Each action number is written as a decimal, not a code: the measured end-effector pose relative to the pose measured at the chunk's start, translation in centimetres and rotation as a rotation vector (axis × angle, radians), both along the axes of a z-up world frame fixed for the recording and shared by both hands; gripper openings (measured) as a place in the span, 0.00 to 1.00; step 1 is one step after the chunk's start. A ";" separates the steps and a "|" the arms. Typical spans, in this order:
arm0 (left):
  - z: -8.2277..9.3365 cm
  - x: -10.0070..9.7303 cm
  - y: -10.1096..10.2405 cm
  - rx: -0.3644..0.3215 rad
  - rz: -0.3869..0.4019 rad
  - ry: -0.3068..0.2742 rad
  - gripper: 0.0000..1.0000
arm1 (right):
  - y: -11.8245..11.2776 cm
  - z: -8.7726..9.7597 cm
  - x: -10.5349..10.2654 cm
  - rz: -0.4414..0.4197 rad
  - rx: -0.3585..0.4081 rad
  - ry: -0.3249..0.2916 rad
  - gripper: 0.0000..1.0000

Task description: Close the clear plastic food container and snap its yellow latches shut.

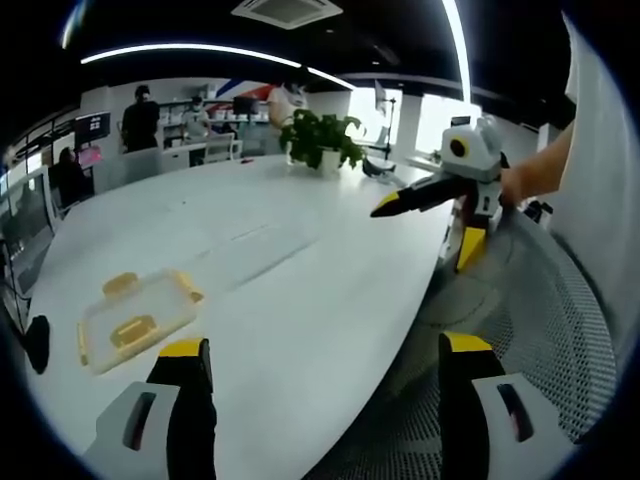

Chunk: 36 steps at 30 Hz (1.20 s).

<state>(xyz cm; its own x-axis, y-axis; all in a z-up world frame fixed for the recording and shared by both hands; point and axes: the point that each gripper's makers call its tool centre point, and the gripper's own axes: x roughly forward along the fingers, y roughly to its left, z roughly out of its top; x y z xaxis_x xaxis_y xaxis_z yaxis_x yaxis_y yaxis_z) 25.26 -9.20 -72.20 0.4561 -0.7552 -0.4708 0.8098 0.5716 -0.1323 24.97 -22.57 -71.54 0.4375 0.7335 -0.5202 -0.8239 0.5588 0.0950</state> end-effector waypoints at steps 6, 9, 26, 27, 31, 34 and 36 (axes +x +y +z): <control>0.0 0.0 0.0 -0.004 0.002 0.000 0.93 | 0.0 0.0 0.0 0.000 -0.001 0.001 0.94; 0.1 0.0 -0.1 -0.005 -0.001 0.001 0.92 | 0.0 0.0 0.0 -0.001 -0.001 0.002 0.94; 0.2 -0.1 -0.2 -0.010 -0.011 -0.013 0.91 | -0.4 -0.5 0.2 -0.018 -0.027 0.007 0.93; 0.3 -0.1 -0.2 -0.011 -0.011 -0.016 0.91 | -0.3 -0.4 0.2 -0.018 -0.029 0.005 0.93; 0.4 0.1 -0.1 -0.004 -0.013 -0.024 0.91 | -0.3 -0.5 0.2 -0.018 -0.040 0.002 0.93; 0.6 0.2 0.0 -0.007 -0.004 -0.027 0.91 | 0.0 -0.5 0.0 0.000 -0.050 0.001 0.93; 0.6 0.3 0.1 -0.010 0.002 -0.030 0.91 | 0.3 -0.6 -0.1 0.017 -0.055 0.000 0.93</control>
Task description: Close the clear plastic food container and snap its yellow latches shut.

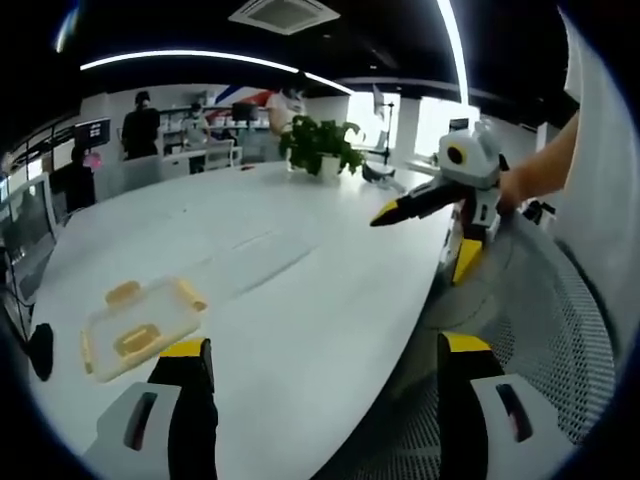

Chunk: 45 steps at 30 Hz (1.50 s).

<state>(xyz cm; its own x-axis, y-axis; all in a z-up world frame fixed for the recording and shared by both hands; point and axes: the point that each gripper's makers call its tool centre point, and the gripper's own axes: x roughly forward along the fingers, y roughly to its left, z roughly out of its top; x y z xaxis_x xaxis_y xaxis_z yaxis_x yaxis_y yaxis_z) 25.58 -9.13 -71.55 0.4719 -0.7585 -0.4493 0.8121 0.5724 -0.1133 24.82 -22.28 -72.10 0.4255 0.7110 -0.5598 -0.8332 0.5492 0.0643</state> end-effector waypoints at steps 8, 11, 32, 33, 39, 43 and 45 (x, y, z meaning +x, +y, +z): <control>0.0 0.2 0.1 0.012 0.009 -0.001 0.91 | 0.4 0.1 -0.5 0.036 0.006 0.017 0.92; 0.1 0.4 0.2 0.005 0.018 0.003 0.91 | 0.9 0.1 -0.3 0.051 0.010 0.020 0.92; 0.5 3.8 4.6 0.036 0.093 0.002 0.88 | 5.5 0.4 3.6 0.125 0.024 0.012 0.89; 0.5 4.0 4.9 0.037 0.098 0.004 0.88 | 5.8 0.4 3.8 0.127 0.035 0.017 0.89; 0.1 4.3 5.3 0.075 0.078 0.006 0.87 | 6.9 0.4 4.6 0.154 0.040 0.023 0.88; 0.0 4.5 5.5 0.089 0.065 0.003 0.87 | 7.5 0.4 5.1 0.172 0.037 0.022 0.88; -0.1 4.7 5.8 0.093 0.068 0.004 0.87 | 7.9 0.3 5.5 0.181 0.035 0.021 0.87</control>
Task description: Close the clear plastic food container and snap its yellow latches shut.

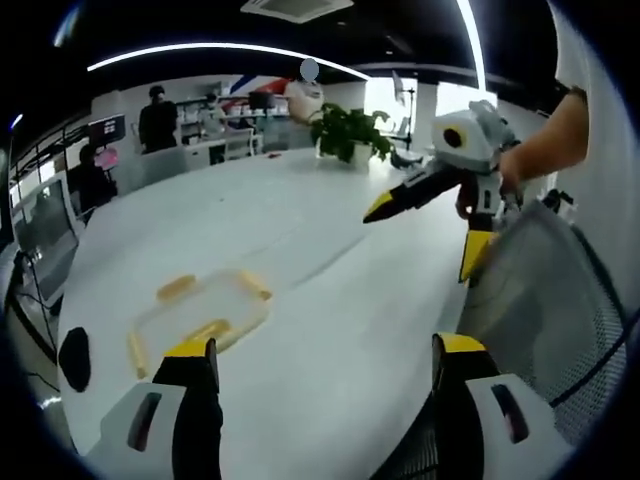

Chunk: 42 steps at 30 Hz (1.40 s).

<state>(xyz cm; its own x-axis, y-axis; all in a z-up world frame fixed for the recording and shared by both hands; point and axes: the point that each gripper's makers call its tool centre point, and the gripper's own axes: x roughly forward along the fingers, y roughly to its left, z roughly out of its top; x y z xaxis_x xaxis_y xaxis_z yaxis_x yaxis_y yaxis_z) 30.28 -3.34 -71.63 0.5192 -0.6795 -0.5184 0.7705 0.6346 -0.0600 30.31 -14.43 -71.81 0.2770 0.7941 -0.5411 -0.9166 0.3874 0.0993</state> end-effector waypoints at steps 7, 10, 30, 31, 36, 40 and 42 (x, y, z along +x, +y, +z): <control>-0.2 0.6 1.2 0.037 -0.002 -0.001 0.86 | 1.1 0.1 1.2 0.036 -0.012 -0.019 0.85; -0.3 0.9 1.9 0.050 -0.001 0.000 0.86 | 1.7 0.5 1.8 0.044 -0.001 -0.015 0.85; -1.4 3.1 6.3 0.176 -0.047 0.013 0.83 | 4.2 -0.1 4.4 0.140 -0.064 -0.057 0.80; -1.4 3.2 6.5 0.179 -0.050 0.014 0.83 | 4.3 -0.2 4.5 0.144 -0.066 -0.055 0.80; -1.6 3.9 7.3 0.209 -0.067 0.015 0.83 | 4.7 -0.3 5.5 0.157 -0.076 -0.061 0.79; -1.7 4.4 7.7 0.221 -0.079 0.014 0.83 | 5.0 -0.8 5.9 0.170 -0.089 -0.059 0.79; -1.8 4.6 7.8 0.234 -0.088 0.015 0.82 | 5.0 -1.0 6.1 0.175 -0.093 -0.055 0.78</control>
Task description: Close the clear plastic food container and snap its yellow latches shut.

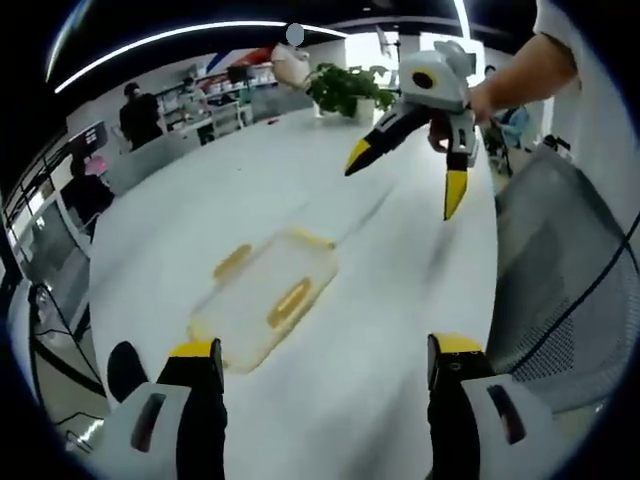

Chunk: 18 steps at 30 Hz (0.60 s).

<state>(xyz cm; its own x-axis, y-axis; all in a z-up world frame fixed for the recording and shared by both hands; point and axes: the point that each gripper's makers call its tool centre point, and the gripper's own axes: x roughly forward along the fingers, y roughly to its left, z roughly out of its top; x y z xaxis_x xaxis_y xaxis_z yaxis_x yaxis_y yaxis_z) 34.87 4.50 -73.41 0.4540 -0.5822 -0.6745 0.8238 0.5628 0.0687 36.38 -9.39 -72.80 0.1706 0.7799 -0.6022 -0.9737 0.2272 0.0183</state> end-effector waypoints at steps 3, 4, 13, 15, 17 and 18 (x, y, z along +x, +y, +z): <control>-0.1 0.2 0.2 0.009 -0.011 0.004 0.82 | 0.2 -0.2 0.2 0.003 -0.001 0.006 0.78; -0.3 0.4 0.4 0.021 -0.017 0.004 0.82 | 0.3 -0.1 0.2 0.005 0.005 0.010 0.78; -0.7 1.4 1.1 0.054 -0.055 0.019 0.81 | 0.8 -0.2 1.2 0.019 -0.009 0.009 0.75; -0.8 1.5 1.3 0.065 -0.066 0.020 0.81 | 0.9 -0.4 1.4 0.022 -0.021 0.004 0.75; -0.9 1.7 1.5 0.072 -0.075 0.023 0.81 | 0.9 -0.6 1.7 0.021 -0.032 0.001 0.74; -1.0 1.8 1.6 0.082 -0.079 0.022 0.80 | 0.9 -0.7 1.8 0.020 -0.034 0.003 0.74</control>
<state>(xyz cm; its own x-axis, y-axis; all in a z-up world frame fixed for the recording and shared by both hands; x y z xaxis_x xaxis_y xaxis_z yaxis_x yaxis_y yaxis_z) 36.70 6.11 -74.38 0.3933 -0.5581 -0.7307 0.8673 0.4888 0.0935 38.16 -8.47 -73.47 0.1528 0.7622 -0.6291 -0.9781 0.2079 0.0143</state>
